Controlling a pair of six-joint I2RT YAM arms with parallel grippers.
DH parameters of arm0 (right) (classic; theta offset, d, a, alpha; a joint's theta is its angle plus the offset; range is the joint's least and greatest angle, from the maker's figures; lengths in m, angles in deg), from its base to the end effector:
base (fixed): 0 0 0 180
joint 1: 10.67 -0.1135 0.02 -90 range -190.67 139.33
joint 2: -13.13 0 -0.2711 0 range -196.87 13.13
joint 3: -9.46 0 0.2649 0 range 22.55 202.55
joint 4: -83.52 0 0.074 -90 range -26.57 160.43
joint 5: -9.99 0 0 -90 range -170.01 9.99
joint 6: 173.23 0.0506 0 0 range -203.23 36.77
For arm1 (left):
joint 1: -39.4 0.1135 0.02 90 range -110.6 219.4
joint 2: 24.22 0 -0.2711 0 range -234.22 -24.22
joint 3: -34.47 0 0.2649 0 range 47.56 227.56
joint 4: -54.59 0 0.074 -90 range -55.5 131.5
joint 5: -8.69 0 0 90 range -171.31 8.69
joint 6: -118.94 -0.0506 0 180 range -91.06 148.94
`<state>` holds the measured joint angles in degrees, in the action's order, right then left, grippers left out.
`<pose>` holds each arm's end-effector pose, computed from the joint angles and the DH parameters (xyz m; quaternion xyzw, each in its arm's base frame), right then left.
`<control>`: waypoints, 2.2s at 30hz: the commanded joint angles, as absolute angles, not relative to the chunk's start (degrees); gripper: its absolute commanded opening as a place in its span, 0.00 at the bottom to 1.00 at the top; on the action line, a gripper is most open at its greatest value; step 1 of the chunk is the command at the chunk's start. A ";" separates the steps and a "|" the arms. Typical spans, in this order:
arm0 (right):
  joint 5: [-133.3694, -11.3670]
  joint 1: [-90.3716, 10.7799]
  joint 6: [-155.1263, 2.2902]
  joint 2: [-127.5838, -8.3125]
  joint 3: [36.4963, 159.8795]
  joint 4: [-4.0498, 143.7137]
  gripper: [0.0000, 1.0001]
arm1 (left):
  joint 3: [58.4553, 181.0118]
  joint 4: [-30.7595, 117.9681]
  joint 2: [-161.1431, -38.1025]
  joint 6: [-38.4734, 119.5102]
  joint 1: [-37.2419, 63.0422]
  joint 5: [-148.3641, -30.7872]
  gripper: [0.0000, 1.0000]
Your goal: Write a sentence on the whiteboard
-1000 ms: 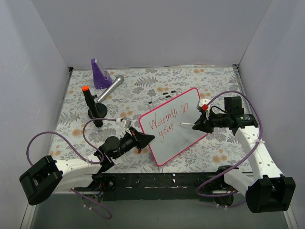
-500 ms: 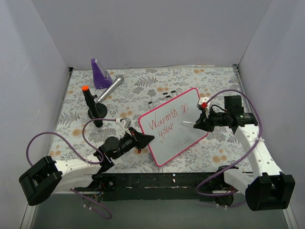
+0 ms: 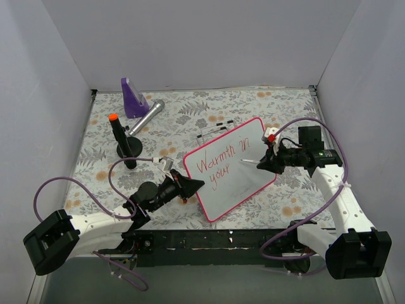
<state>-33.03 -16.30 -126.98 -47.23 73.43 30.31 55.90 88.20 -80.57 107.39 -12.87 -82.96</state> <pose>0.2159 0.0585 0.2832 -0.4846 0.7245 0.2501 0.4215 0.1283 -0.1682 0.1847 -0.1521 0.6988 -0.6396 0.2820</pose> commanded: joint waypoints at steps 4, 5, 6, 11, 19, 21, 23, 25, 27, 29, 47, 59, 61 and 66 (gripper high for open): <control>-29.21 -16.03 -127.88 -45.32 74.59 30.79 0.01 | 56.71 90.89 -78.53 107.86 -13.07 -83.51 0.00; -28.95 -16.03 -128.23 -45.31 74.41 30.53 0.01 | 56.53 90.98 -78.62 107.86 -13.07 -83.60 0.00; -28.86 -16.03 -128.93 -45.58 74.50 30.35 0.01 | 56.62 91.24 -78.71 107.86 -13.07 -83.51 0.00; -27.54 -15.94 -128.94 -45.84 74.32 30.79 0.01 | 57.15 91.07 -79.32 107.34 -13.07 -83.60 0.00; -28.50 -15.94 -128.32 -46.46 75.11 31.93 0.01 | 57.23 90.90 -78.89 107.69 -13.07 -83.25 0.00; -29.12 -15.77 -127.71 -46.54 75.64 32.19 0.01 | 57.41 90.63 -78.97 107.78 -13.07 -83.33 0.00; -28.16 -15.50 -127.27 -46.72 75.99 32.19 0.01 | 57.41 90.54 -78.88 107.86 -12.98 -83.16 0.00; -27.28 -15.50 -127.18 -46.63 75.73 32.19 0.01 | 57.32 90.72 -78.80 108.13 -12.98 -83.16 0.00; -26.83 -15.50 -127.44 -46.55 74.94 32.11 0.01 | 57.23 90.89 -78.71 108.30 -12.98 -83.16 0.00; -27.71 -15.59 -127.70 -46.55 74.50 32.37 0.01 | 57.23 90.90 -78.80 108.74 -12.98 -82.99 0.00; -32.72 -18.14 -121.99 -49.62 70.11 39.31 0.01 | 58.90 91.95 -82.22 109.97 -13.07 -83.07 0.00; -34.66 -18.32 -121.73 -50.41 69.66 39.93 0.01 | 58.64 92.21 -82.40 109.97 -13.07 -83.25 0.00; -34.66 -18.23 -121.47 -50.59 69.75 40.19 0.01 | 58.64 92.21 -82.31 109.97 -12.98 -83.16 0.00; -34.75 -18.40 -121.29 -51.20 70.01 40.46 0.01 | 58.55 92.48 -82.40 109.71 -12.98 -83.25 0.00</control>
<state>-34.91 -18.11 -122.06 -50.59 69.62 38.44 56.54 88.70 -82.80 110.87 -12.87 -82.64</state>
